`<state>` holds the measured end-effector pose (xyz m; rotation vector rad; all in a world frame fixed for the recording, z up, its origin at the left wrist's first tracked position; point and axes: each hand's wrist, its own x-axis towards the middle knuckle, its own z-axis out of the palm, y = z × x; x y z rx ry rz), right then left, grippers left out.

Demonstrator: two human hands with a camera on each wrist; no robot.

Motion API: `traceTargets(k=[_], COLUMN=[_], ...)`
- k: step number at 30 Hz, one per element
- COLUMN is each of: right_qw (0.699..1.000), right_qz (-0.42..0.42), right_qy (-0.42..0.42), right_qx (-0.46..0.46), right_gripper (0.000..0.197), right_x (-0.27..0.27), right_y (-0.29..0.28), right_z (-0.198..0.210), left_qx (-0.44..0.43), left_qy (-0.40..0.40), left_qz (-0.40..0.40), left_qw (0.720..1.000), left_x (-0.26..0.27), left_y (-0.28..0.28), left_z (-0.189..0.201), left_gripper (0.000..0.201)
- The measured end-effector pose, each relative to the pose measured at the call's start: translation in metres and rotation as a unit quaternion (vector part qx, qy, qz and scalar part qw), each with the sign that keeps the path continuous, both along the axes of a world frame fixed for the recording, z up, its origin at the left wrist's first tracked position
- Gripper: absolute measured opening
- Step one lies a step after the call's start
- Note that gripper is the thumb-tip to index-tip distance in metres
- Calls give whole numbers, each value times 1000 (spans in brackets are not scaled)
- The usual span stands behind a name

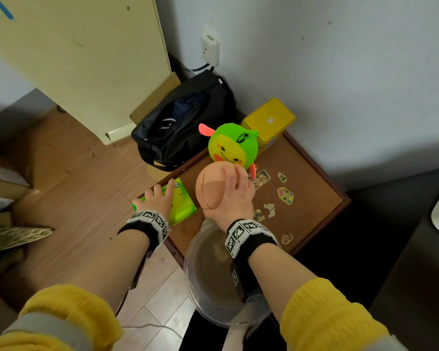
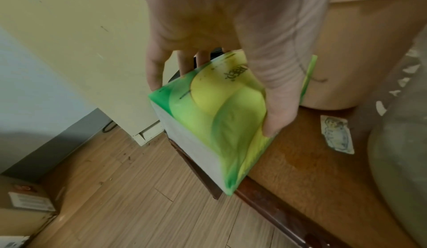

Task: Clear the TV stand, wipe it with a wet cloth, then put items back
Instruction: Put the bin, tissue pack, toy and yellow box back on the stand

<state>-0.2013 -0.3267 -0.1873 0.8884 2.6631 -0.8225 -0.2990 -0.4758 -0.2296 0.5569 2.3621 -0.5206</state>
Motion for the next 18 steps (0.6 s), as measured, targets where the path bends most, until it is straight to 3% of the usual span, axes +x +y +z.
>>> traceTargets(k=[7,18], right_qw=[997,987], right_qz=[54,16], right_qy=[63,150], right_qx=[3,47], right_gripper=[102,100], right_x=[0,40], right_y=[-10,29], right_z=[49,178], left_qx=[-25,8], left_qy=[0,31], left_qz=[-2,-38], left_qw=[1000,999], left_x=[-1,48], left_y=[-1,58], left_z=[60,217], left_gripper=[126,124])
